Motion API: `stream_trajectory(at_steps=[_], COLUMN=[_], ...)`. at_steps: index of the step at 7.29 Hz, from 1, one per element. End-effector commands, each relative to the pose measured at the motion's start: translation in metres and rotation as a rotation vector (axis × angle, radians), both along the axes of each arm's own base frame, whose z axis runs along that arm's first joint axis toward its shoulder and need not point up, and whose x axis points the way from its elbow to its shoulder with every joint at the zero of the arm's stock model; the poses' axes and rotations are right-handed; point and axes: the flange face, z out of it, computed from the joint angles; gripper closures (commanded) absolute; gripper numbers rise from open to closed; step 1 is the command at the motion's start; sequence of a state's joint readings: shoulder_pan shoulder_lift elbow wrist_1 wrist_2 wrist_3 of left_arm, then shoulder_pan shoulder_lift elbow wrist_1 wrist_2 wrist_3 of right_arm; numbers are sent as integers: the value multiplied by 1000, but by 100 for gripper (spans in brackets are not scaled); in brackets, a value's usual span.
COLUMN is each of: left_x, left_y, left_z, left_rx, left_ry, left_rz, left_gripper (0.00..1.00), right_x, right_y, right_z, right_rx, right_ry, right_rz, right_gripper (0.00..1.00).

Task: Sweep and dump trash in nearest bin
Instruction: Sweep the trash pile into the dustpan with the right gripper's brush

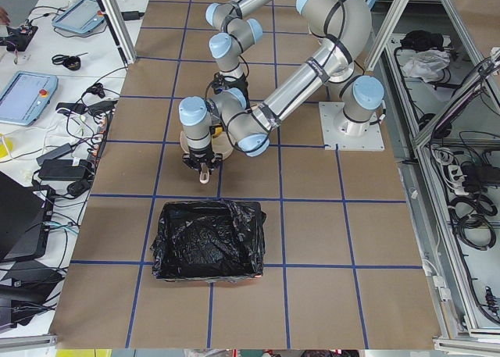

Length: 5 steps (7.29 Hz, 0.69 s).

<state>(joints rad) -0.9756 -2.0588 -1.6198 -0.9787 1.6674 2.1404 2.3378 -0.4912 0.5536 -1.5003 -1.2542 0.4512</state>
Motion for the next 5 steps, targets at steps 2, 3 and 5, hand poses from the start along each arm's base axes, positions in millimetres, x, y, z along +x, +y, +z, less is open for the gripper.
stream_trajectory(at_steps=[2,3,5], left_x=[0,0,0], left_y=[0,0,0], left_z=[0,0,0], left_rx=[-1,1,0], left_ry=[0,1,0], left_rz=[5,5,2], left_gripper=[100,100,100], right_x=[2,-5,-34], right_y=[-3,0,4], right_z=[7,13,49], right_rx=[-85,-78,-14], right_ry=[-113,-82,12], right_rz=[288,282,-18], right_gripper=[100,100,100])
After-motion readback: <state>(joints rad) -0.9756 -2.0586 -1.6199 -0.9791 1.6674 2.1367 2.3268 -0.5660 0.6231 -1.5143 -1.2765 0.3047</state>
